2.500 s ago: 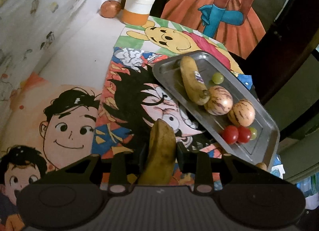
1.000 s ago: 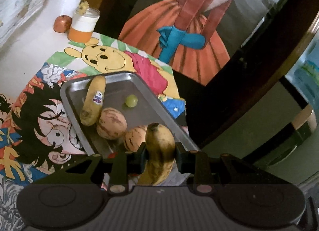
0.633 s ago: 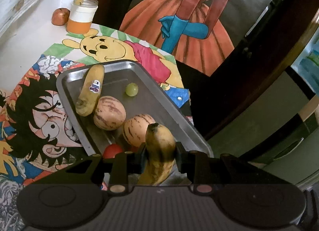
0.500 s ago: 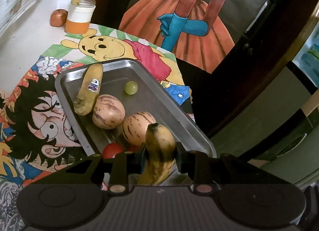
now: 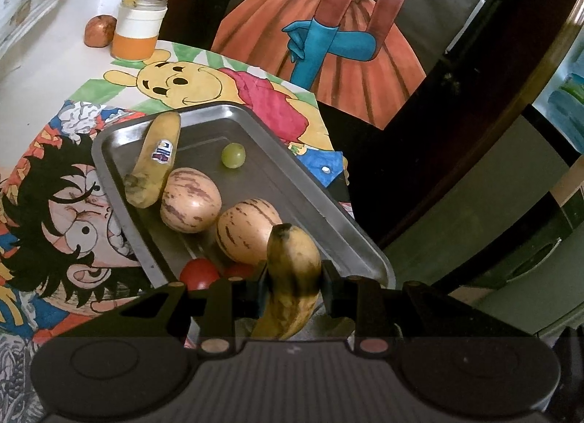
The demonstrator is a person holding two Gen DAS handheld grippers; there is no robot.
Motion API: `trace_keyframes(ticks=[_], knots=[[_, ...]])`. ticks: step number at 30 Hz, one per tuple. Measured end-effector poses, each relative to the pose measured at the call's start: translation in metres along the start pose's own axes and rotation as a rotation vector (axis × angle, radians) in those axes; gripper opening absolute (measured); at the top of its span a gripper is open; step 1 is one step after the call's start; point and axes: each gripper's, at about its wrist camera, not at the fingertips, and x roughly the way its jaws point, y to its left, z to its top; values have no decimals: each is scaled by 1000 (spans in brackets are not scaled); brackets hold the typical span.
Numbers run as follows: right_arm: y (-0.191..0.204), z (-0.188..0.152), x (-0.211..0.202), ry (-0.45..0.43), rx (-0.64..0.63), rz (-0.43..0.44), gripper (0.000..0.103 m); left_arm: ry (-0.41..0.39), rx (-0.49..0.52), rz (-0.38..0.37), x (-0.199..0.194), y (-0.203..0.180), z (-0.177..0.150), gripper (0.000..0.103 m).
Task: Organize fruits
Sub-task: 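Lower the banana into the tray and open the left tool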
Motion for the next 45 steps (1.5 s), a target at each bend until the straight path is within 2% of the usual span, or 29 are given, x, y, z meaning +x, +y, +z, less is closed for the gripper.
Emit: trace_keyframes(ticks=[24,33,39,45], knots=[[0,-1,-1,-3,0,-4,30,19,-34,-19,7,6,-4,32],[-3,-2,-8,-11,13,-23,31,1,-46,-21,-1,8,-5,33],[-3,2,-17,-33,15,-31,38,-18,-61,-18,-8,11,-6,40],[-3,6,-29,-62,28,-39,51,-56,-72,0,-19,14,-8,56]])
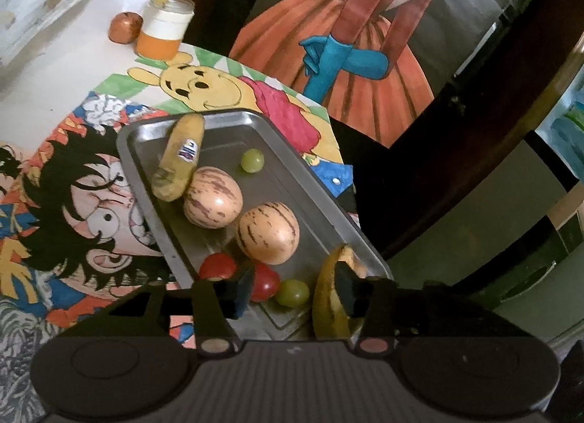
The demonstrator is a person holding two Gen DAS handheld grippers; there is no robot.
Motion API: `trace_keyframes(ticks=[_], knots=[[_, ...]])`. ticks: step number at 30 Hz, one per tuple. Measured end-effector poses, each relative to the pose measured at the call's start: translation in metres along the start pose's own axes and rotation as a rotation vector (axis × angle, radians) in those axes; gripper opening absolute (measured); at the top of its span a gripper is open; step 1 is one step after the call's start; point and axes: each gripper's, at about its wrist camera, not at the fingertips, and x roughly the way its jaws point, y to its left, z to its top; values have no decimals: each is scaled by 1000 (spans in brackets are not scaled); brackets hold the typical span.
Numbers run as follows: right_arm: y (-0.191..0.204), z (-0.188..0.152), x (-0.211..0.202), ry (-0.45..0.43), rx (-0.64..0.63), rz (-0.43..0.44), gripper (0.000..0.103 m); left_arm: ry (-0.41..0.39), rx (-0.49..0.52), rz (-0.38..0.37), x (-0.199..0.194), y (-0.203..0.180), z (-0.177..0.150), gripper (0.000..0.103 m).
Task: Organize fruits
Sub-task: 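Lower the banana into the tray and open the left tool, then lift the left tool up and away from the tray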
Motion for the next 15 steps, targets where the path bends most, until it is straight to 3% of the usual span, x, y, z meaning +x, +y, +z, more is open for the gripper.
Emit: trace_keyframes(ticks=[5,15], knots=[[2,5,-12,-29,10,-3,63,-37,-7,19,-12,3,-4,75],[13,11,-36,-92,20,9,83,-122,-8,92,-43,15,-16,98]])
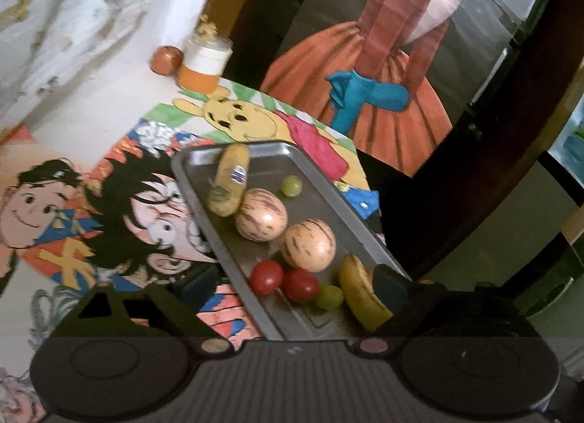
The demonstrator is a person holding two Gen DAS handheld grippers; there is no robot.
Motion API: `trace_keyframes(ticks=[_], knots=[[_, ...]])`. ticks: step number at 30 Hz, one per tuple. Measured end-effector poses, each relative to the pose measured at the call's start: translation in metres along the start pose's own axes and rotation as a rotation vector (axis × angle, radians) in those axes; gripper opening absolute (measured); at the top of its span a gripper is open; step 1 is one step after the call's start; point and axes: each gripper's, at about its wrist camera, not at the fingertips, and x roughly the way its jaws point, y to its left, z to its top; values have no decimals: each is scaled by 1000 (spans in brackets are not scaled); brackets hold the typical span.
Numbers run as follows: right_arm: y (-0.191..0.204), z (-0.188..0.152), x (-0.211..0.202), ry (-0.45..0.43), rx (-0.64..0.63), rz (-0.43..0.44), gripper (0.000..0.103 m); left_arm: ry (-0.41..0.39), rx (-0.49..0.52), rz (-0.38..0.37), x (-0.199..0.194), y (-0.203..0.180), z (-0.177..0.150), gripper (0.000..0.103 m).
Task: Organize fruits
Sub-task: 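Lift the left tool up and away from the tray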
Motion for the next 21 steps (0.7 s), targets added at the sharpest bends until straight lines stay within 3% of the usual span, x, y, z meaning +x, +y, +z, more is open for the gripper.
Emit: trace_keyframes(ticks=[5,8,21], knots=[[5,3,-14,-37,16,20,98,-71,13,60,-21,5,-5,103],[9,4,-25,-58,26,44,102,-105,27,98,-32,7,-9,103],[20,-5,-60,-94,26,63,102,-213,50,195,-77,15,-37,103]])
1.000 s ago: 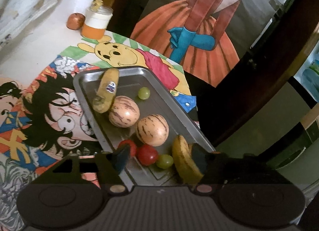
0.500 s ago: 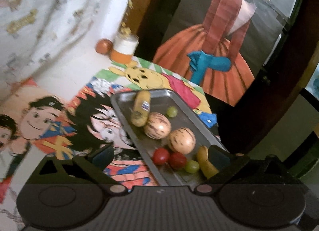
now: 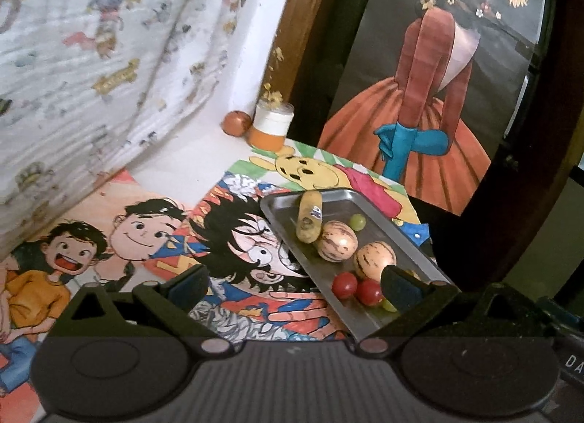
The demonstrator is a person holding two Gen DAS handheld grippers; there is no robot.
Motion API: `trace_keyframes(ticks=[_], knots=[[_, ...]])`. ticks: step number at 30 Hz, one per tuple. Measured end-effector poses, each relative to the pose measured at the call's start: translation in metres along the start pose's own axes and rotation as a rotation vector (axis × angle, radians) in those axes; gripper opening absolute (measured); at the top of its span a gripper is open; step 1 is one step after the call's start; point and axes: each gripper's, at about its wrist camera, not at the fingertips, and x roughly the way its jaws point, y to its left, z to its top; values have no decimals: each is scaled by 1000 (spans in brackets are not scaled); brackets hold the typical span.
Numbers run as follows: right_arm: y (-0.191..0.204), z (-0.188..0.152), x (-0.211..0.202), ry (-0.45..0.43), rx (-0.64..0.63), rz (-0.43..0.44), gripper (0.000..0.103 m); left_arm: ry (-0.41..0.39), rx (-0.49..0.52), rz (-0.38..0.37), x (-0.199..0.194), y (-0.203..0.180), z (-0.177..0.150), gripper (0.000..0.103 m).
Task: Organize fruits
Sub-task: 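Lift the left tool up and away from the tray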
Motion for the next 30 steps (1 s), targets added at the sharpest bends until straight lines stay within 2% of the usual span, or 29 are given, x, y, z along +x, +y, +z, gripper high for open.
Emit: trace_keyframes(ticks=[12,20,30], knots=[[11,-15,-36,-66,25,22,102,-81,40,35,-42,17,-20,103],[23,-20,-44,-96,12,16,102,-130,31,49,-53,27,-25,103],[43,-35,-45,-79,-15,18,102,-146,70,80,-62,45,-36,103]])
